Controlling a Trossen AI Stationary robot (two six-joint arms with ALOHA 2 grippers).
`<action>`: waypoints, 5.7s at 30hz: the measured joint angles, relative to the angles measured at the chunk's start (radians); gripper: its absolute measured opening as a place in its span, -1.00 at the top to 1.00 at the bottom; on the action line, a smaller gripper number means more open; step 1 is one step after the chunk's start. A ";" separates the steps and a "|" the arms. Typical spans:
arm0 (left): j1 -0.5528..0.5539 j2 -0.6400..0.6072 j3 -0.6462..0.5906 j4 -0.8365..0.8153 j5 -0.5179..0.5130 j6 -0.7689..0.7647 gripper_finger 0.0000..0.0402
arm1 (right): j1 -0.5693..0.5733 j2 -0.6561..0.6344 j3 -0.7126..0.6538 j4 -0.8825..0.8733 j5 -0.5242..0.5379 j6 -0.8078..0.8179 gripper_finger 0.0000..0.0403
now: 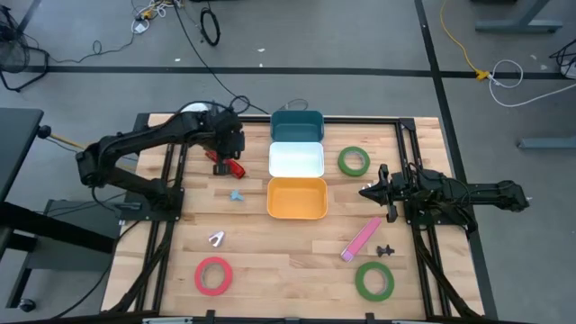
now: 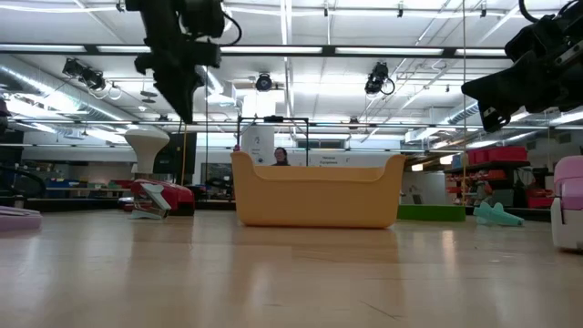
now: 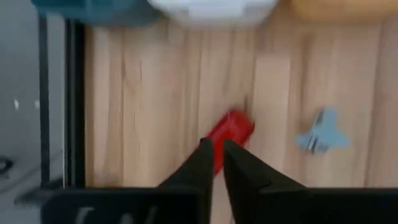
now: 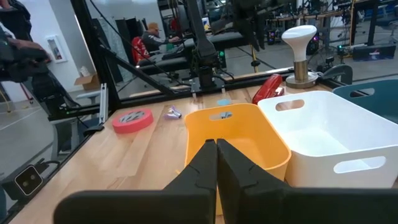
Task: Pick and place Stapler, Stapler remover, tape
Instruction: Put the red stapler into the yellow bin
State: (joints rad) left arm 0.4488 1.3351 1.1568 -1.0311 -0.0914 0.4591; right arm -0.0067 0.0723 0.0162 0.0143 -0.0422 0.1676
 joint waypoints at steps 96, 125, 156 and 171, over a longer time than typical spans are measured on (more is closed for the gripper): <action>0.132 0.269 -0.253 0.170 -0.113 0.456 0.16 | 0.000 0.000 0.000 0.000 0.000 0.000 0.97; 0.129 0.269 -0.057 -0.027 -0.092 0.382 0.18 | 0.000 0.000 0.000 0.000 0.001 0.000 0.97; -0.028 0.268 0.343 0.025 0.147 -0.054 0.18 | 0.000 0.000 0.000 0.000 0.001 0.000 0.97; -0.039 0.268 0.343 0.206 0.343 -0.232 0.18 | 0.000 0.000 0.000 0.000 0.001 0.000 0.97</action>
State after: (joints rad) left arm 0.4099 1.6035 1.4998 -0.8254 0.2512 0.2276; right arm -0.0063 0.0723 0.0158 0.0145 -0.0414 0.1673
